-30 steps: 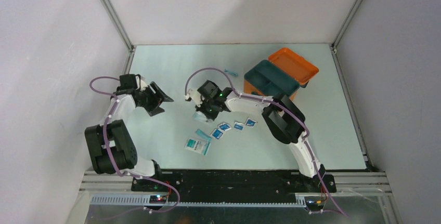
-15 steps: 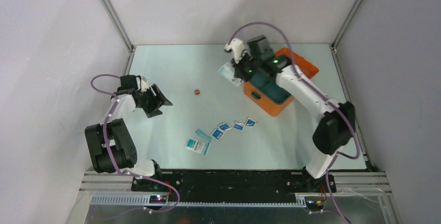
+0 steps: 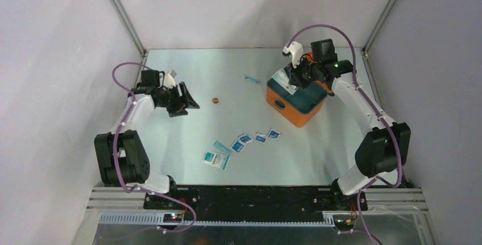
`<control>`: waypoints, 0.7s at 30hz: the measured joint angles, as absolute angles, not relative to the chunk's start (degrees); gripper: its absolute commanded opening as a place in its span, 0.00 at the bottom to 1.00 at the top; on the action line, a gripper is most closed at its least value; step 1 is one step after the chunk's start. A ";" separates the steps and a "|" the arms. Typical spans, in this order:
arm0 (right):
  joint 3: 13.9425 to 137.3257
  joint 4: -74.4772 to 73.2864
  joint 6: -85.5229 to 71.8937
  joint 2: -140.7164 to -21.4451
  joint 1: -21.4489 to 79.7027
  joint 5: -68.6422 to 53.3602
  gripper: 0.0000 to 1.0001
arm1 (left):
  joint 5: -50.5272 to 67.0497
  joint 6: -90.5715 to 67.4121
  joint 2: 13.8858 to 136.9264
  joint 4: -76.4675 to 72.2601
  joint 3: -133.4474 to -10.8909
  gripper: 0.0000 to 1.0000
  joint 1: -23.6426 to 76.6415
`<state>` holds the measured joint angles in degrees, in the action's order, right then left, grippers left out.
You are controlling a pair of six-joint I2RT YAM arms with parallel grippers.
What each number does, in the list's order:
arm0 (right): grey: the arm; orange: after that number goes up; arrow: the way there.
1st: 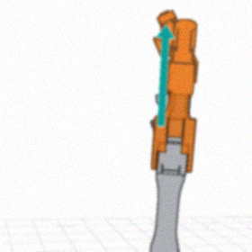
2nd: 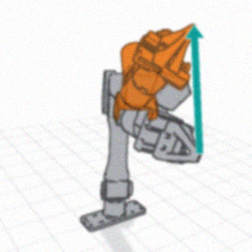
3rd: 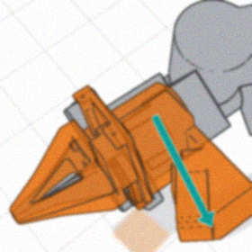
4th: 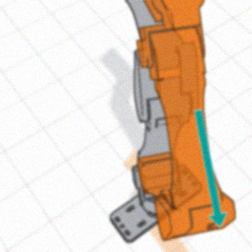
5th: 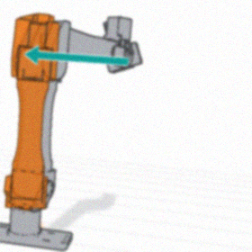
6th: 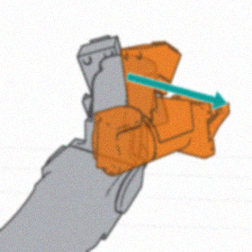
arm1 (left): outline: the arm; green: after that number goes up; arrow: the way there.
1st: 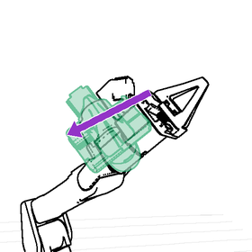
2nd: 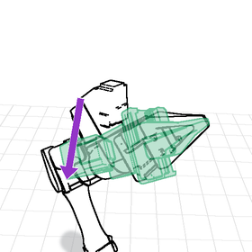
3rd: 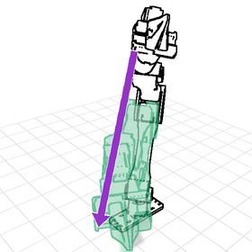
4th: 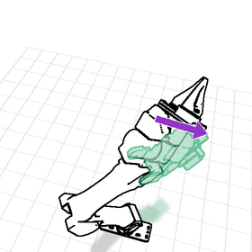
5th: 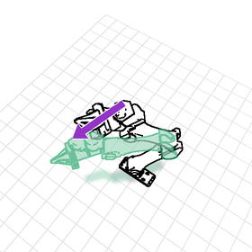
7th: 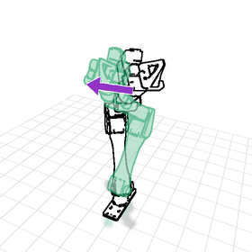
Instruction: Organize the medicine kit
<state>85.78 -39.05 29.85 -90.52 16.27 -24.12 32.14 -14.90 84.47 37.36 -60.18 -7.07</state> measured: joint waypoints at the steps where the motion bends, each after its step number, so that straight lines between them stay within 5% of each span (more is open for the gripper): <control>1: 85.78 -39.00 30.46 -91.05 16.12 -24.47 0.00 | 31.99 -14.44 84.77 37.39 -60.99 0.70 -6.33; 21: 91.42 -38.33 34.24 -104.81 16.82 -23.55 0.00 | 26.00 -6.87 83.92 37.91 -62.08 0.71 1.26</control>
